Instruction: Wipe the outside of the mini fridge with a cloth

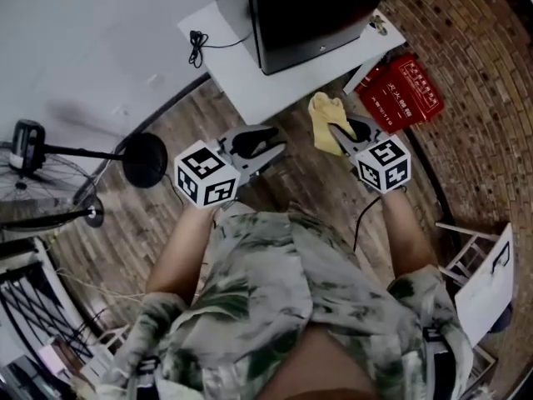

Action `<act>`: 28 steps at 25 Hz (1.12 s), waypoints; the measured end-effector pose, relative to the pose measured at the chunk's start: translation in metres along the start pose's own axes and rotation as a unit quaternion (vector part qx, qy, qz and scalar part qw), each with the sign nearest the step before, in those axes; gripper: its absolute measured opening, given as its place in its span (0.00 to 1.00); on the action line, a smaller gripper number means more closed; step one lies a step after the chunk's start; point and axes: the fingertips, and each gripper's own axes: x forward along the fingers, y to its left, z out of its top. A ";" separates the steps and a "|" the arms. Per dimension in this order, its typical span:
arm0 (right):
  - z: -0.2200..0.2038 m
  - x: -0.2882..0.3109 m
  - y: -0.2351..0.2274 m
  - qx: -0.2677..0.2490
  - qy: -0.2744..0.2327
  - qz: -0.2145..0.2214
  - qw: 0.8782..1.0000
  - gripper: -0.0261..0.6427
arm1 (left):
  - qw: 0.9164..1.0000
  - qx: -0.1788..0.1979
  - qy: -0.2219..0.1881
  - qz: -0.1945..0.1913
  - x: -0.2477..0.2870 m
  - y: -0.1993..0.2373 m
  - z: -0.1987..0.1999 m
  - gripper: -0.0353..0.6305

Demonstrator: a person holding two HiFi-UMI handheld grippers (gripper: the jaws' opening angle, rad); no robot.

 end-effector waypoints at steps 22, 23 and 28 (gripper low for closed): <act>-0.002 -0.098 0.022 -0.008 -0.060 0.069 0.996 0.18 | 0.999 -0.027 -0.020 0.020 0.019 -0.090 -0.018 0.11; -0.002 -0.099 0.022 -0.007 -0.062 0.070 0.996 0.18 | 0.999 -0.030 -0.022 0.019 0.019 -0.091 -0.019 0.11; -0.008 -0.108 0.030 -0.006 -0.063 0.068 0.996 0.18 | 0.999 -0.034 -0.022 0.011 0.022 -0.099 -0.022 0.10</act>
